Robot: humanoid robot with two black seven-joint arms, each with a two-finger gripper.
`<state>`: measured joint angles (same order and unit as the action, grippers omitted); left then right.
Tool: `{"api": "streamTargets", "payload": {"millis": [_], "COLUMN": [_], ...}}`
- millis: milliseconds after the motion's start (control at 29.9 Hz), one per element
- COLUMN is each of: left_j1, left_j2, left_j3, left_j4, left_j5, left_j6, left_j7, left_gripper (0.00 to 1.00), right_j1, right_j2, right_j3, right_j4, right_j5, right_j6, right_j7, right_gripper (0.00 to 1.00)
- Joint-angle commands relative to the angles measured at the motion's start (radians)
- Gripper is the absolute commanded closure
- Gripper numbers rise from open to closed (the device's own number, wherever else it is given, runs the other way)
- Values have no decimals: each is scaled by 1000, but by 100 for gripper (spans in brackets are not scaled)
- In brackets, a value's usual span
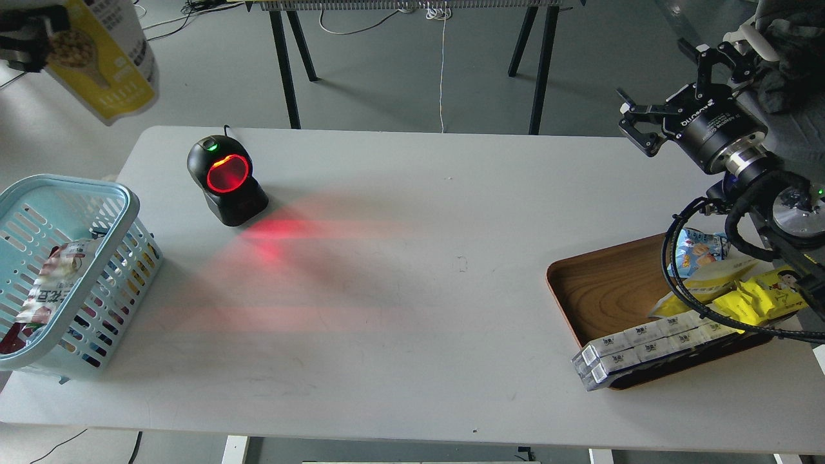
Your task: Scan snack and place in basket
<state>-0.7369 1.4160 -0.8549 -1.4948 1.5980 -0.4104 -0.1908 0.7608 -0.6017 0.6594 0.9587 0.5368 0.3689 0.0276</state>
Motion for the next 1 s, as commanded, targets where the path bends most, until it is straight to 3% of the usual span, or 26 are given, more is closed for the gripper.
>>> {"api": "streamTargets", "payload": {"millis": [0, 301, 568, 969], "left_j1": [4, 4, 4, 4], "left_j2": [44, 150, 184, 190], "left_j3": [26, 273, 552, 905], "left_j4": [76, 148, 211, 218], "left_j5": [-50, -90, -133, -268], "left_j6": [22, 157, 346, 593], "left_j7": [-41, -125, -196, -214], "left_gripper": [100, 100, 100, 100], "right_j1": [0, 0, 0, 0], "right_j2": [8, 10, 11, 13], "right_j3": [0, 3, 2, -1], "right_j4": [0, 0, 0, 0], "right_j5": [-3, -14, -14, -15], "right_j6": [-1, 1, 1, 1], "right_j7": [0, 0, 0, 0], "right_gripper": [4, 4, 4, 4]}}
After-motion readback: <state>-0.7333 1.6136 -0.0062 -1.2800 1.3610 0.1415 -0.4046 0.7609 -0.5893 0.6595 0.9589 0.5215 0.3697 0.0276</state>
